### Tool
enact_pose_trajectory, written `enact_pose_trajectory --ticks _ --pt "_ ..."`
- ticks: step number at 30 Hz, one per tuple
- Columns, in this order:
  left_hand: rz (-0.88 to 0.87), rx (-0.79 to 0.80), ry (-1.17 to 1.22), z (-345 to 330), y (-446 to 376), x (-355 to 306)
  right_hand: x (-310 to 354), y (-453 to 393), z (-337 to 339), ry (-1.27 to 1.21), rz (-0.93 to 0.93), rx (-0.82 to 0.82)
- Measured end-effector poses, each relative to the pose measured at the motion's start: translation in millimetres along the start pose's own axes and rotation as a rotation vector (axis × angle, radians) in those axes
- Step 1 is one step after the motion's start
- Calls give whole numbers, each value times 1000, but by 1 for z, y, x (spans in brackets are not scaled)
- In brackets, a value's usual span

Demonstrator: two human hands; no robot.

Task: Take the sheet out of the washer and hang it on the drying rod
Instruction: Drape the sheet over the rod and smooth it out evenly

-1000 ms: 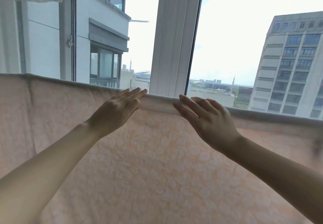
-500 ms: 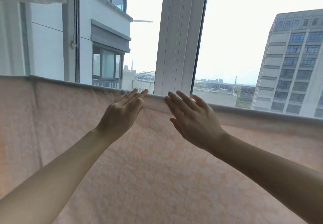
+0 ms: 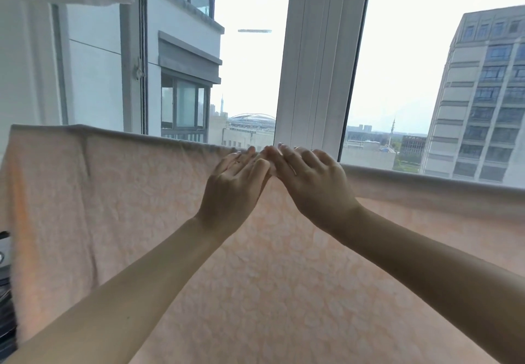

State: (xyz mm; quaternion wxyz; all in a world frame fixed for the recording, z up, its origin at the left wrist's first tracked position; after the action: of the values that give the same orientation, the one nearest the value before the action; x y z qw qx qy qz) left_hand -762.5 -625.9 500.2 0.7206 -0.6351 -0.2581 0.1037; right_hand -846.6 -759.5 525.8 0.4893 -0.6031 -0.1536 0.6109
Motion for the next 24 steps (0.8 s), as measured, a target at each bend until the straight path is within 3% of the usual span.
enact_pose_trajectory --ticks 5,11,20,24 --pt "57 22 85 6 -2 26 -5 12 -2 -18 69 -29" --pt "9 118 59 10 -13 56 -7 19 3 26 98 -56" --pt "-265 215 39 18 6 78 -4 19 5 19 104 -73" --pt "-230 232 50 15 21 88 0 16 4 0 79 -77"
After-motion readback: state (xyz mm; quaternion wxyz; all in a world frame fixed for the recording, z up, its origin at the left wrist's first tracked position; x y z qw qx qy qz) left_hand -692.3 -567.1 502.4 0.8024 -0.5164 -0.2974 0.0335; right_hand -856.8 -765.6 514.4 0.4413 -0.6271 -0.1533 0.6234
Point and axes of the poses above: each hand's wrist, its own y-axis away from the middle knuckle, its own z-axis out of the back of the hand, x = y × z, the point moved 2 cm from there along -y, towards the middle knuckle, and after that the axes turned 8 degrees about -x, right-handed, at the moved point
